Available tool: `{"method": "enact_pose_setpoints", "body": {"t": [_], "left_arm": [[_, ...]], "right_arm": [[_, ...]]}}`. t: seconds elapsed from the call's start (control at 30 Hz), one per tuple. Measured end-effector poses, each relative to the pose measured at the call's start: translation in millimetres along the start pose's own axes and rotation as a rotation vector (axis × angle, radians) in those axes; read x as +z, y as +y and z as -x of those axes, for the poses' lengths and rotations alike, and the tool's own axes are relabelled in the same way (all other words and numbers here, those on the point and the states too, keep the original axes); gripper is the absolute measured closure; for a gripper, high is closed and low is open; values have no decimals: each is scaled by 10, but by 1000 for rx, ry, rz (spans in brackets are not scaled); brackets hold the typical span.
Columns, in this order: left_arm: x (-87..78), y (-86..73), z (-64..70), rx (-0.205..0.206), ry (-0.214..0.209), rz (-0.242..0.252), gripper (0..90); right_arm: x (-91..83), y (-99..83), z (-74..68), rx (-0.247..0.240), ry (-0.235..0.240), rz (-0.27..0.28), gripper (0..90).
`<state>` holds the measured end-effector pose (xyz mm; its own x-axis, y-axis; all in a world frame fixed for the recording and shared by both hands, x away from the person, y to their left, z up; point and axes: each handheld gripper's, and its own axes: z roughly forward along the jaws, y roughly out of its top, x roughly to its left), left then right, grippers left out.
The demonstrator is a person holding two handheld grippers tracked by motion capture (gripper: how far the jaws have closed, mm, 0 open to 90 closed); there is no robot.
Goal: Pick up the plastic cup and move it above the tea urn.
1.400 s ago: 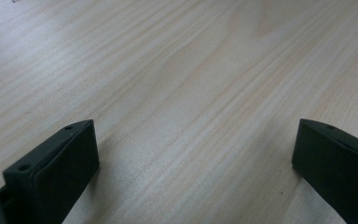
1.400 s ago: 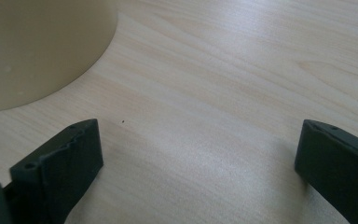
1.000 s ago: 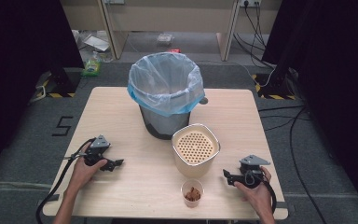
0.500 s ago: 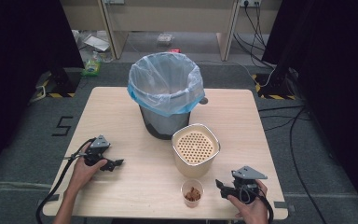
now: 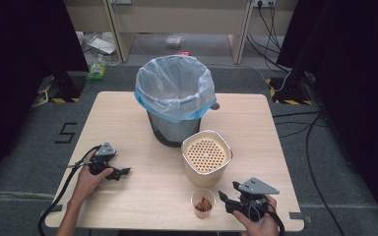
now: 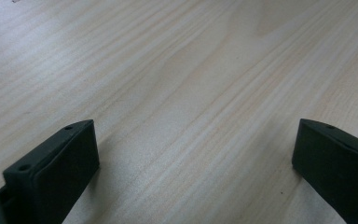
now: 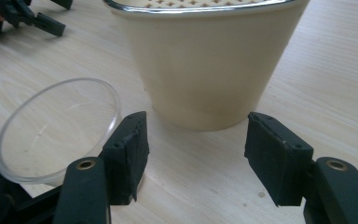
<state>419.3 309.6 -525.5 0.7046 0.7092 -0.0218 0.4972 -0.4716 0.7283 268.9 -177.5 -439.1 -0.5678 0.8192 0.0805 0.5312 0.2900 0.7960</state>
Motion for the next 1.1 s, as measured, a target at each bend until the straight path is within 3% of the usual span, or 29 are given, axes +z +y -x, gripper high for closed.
{"method": "enact_pose_setpoints", "body": {"t": [0.37,0.57,0.8,1.1], "left_arm": [[0,0,0,0,0,0,0],[0,0,0,0,0,0,0],[0,0,-1,0,0,0,0],[0,0,0,0,0,0,0]], "right_arm": [[-11,113,-199,-23,74,35,409],[53,88,-230,-50,95,9,454],[140,13,-231,-94,108,-35,556],[165,-84,-153,-124,142,-78,790]]}}
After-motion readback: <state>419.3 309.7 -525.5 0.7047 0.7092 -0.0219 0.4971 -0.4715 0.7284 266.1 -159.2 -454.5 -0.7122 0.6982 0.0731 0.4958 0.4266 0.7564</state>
